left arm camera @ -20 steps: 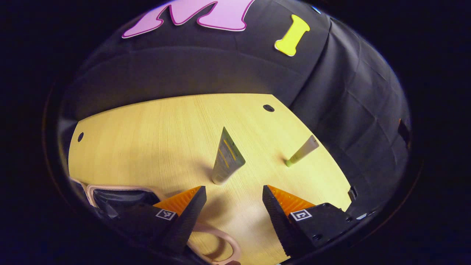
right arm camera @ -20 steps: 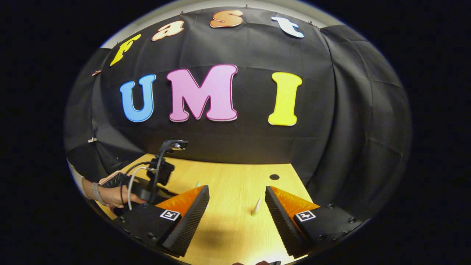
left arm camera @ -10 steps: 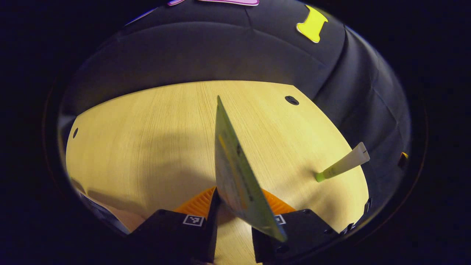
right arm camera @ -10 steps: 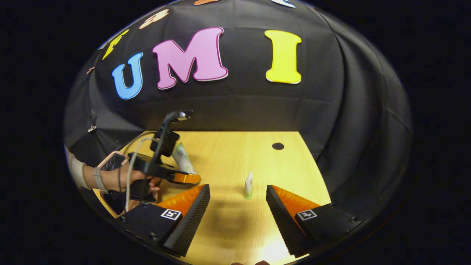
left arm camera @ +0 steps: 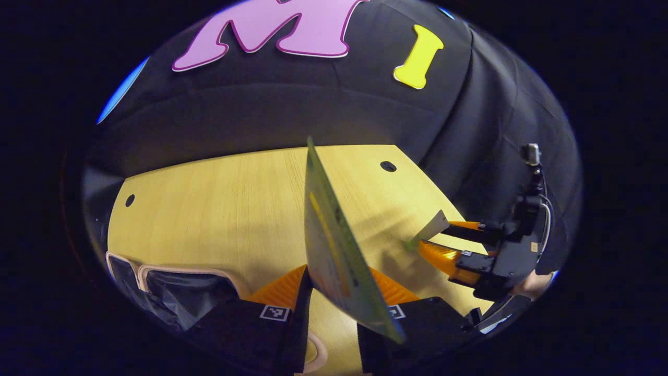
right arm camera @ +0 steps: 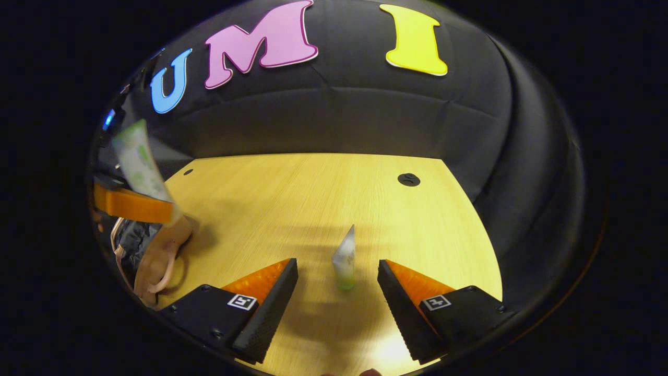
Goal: First open the suitcase, pack the skin care products into it, and then close the suitcase.
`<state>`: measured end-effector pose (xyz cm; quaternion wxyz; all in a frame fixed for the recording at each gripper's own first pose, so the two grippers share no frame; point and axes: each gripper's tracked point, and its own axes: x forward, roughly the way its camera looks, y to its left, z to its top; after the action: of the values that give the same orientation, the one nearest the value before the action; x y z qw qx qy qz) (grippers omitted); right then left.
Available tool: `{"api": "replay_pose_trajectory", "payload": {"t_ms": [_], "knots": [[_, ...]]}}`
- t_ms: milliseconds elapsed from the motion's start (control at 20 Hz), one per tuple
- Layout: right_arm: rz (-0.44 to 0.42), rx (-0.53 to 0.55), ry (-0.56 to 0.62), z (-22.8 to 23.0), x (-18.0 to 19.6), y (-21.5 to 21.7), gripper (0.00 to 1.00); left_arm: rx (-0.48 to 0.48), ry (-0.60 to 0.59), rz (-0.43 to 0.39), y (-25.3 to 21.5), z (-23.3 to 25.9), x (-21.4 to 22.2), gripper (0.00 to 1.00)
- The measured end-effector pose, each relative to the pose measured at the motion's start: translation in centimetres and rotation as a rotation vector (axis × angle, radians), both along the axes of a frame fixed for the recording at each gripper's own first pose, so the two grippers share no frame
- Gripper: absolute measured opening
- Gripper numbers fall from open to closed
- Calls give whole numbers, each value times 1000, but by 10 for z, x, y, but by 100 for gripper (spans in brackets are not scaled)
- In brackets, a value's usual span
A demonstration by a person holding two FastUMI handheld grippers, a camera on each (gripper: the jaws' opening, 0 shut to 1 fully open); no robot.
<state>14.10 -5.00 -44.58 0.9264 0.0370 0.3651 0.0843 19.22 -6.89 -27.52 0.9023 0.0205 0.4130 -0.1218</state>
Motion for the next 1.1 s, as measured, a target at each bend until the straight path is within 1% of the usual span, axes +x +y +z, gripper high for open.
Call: {"api": "replay_pose_trajectory", "payload": {"t_ms": [150, 250, 300, 400, 450, 500, 550, 600, 650, 700, 750, 850, 950, 1000, 1100], "knots": [[-9, -24, 7, -24, 13, 2, 99, -16, 15, 82, 21, 12, -30, 47], [-15, -35, 30, -42, 17, 3, 90, -18, 36, 147, 42, 13, -46, 48], [-28, -40, 61, -48, 15, 2, 71, -21, 44, 179, 53, 14, -52, 48], [-17, 35, 62, -38, 14, 19, 32, -19, 62, 235, 81, 15, -69, 48], [-13, 47, 45, -25, 11, 27, 32, -8, 74, 263, 99, 13, -75, 48], [15, 60, 30, -10, 8, 39, 36, 10, 96, 286, 118, 11, -82, 48], [34, 79, 14, 8, 3, 53, 29, 42, 124, 306, 136, 8, -93, 48], [49, 117, 16, 24, -3, 69, 29, 80, 158, 324, 155, 5, -104, 48], [65, 168, 21, 37, -11, 89, 22, 114, 195, 333, 172, 0, -115, 48], [86, 201, 23, 51, -18, 110, 29, 140, 227, 339, 189, -4, -125, 48], [110, 227, 29, 65, -29, 131, 28, 162, 274, 342, 202, -9, -137, 48], [183, 281, 39, 87, -52, 179, 28, 186, 366, 351, 223, -23, -159, 48], [289, 307, 51, 104, -72, 232, 28, 199, 461, 362, 243, -42, -181, 48], [335, 317, 72, 106, -85, 257, 29, 205, 499, 371, 250, -51, -188, 48], [413, 353, 157, 104, -115, 307, 28, 222, 564, 395, 262, -68, -202, 48]]}}
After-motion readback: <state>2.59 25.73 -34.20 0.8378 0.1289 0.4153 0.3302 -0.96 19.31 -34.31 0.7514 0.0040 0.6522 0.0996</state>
